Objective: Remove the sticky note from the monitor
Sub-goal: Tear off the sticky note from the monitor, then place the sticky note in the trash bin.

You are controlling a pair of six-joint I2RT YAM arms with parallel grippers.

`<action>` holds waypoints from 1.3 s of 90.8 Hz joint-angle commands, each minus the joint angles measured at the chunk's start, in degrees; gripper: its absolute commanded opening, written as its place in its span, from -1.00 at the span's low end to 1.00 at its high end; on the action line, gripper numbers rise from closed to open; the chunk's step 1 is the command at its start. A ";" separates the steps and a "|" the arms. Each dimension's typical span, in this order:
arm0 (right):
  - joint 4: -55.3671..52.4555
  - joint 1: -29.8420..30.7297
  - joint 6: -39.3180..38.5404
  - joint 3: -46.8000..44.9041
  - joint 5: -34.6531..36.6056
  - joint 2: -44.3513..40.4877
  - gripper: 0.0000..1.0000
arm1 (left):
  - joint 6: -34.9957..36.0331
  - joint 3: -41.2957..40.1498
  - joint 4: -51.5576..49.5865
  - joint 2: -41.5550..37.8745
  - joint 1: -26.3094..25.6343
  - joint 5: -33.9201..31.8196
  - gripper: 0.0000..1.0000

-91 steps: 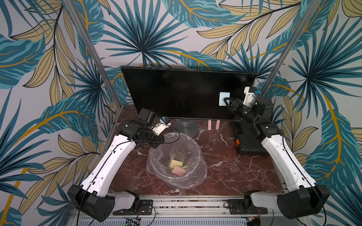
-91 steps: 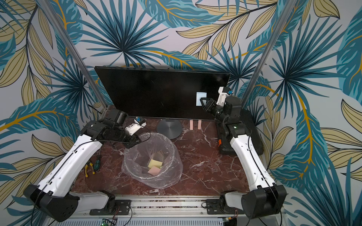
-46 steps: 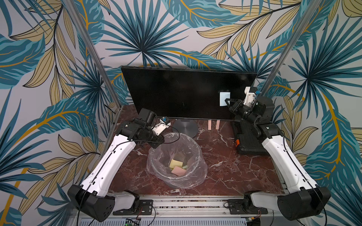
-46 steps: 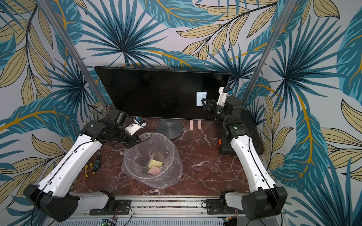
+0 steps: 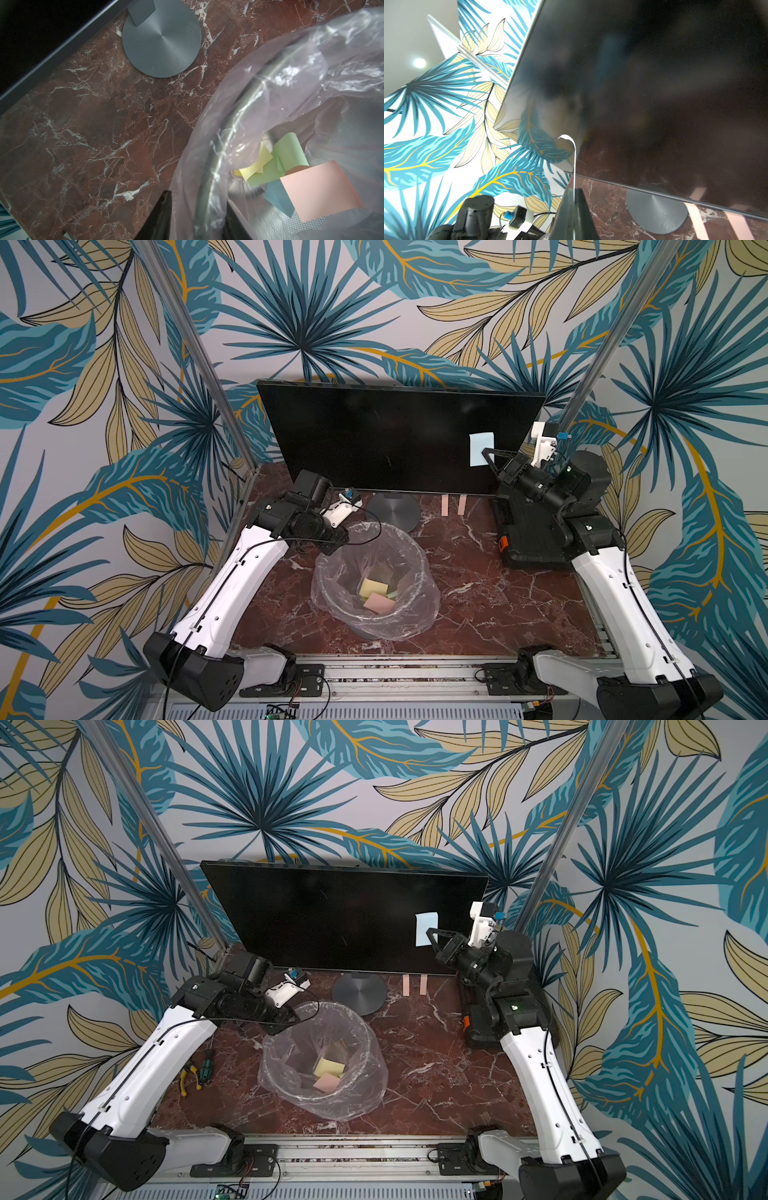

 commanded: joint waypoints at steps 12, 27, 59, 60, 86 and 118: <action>-4.51 2.06 -2.39 -2.49 -6.73 -4.38 -1.00 | -0.03 -1.08 0.32 -0.41 -0.11 -0.78 -0.26; -15.98 8.53 -10.94 -2.31 -6.12 -4.67 -1.00 | 0.01 -1.20 0.27 -0.49 -0.09 -1.06 -0.26; -27.76 27.09 -25.23 -0.91 -1.21 -0.83 -1.00 | -0.02 -1.41 0.37 0.45 -0.10 -1.10 -0.26; -28.11 27.54 -25.57 -0.75 -1.10 -0.55 -1.00 | -0.04 -1.47 0.36 0.46 -0.12 -1.15 -0.26; -31.03 37.81 -30.68 3.06 2.33 7.05 -1.00 | -0.22 -1.44 0.36 0.89 -0.12 -1.09 -0.26; -31.86 44.81 -33.57 7.38 2.25 13.05 -0.17 | -0.19 -1.13 0.31 1.26 -0.13 -0.83 -0.26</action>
